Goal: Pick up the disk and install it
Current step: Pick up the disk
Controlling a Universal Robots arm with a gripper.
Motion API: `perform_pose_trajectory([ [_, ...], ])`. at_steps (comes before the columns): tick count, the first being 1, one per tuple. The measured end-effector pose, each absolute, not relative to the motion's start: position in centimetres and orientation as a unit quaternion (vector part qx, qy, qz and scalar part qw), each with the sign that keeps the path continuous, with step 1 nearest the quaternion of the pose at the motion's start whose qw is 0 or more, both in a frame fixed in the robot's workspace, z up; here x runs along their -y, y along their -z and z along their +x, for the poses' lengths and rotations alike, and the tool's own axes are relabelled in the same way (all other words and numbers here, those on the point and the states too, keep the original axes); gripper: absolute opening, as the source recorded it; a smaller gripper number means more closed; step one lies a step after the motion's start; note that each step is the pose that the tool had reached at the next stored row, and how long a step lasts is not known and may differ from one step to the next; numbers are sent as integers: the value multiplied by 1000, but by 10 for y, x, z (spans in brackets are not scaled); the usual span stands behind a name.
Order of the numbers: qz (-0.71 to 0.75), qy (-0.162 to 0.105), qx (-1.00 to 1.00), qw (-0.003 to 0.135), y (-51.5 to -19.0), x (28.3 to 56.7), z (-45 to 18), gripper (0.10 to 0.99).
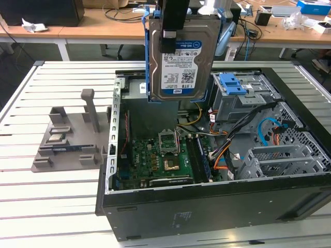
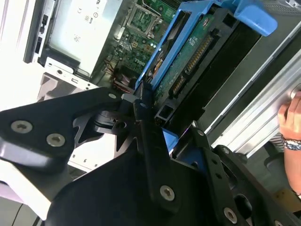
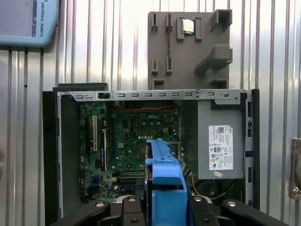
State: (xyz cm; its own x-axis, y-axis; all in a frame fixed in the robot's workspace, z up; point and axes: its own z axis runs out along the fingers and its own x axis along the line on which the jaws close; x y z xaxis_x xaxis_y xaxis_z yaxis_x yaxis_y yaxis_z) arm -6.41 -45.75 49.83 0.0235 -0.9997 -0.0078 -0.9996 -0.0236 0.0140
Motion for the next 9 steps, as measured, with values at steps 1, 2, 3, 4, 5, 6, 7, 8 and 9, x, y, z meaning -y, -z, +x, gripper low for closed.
perform_pose_trajectory([
  [1, 715, 8, 699, 2, -498, 460, -64, 369],
  [2, 715, 8, 699, 2, -498, 462, -64, 369],
  [3, 715, 8, 699, 2, -498, 463, -64, 369],
  [4, 715, 8, 699, 2, -498, 467, -64, 369],
  [5, 715, 8, 699, 2, -497, 470, -64, 369],
  [6, 715, 8, 699, 2, -497, 472, -64, 369],
  [7, 715, 8, 699, 2, -497, 474, -64, 369],
  [8, 715, 8, 699, 2, -497, 477, -64, 369],
  [9, 715, 8, 699, 2, -496, 482, -64, 369],
])
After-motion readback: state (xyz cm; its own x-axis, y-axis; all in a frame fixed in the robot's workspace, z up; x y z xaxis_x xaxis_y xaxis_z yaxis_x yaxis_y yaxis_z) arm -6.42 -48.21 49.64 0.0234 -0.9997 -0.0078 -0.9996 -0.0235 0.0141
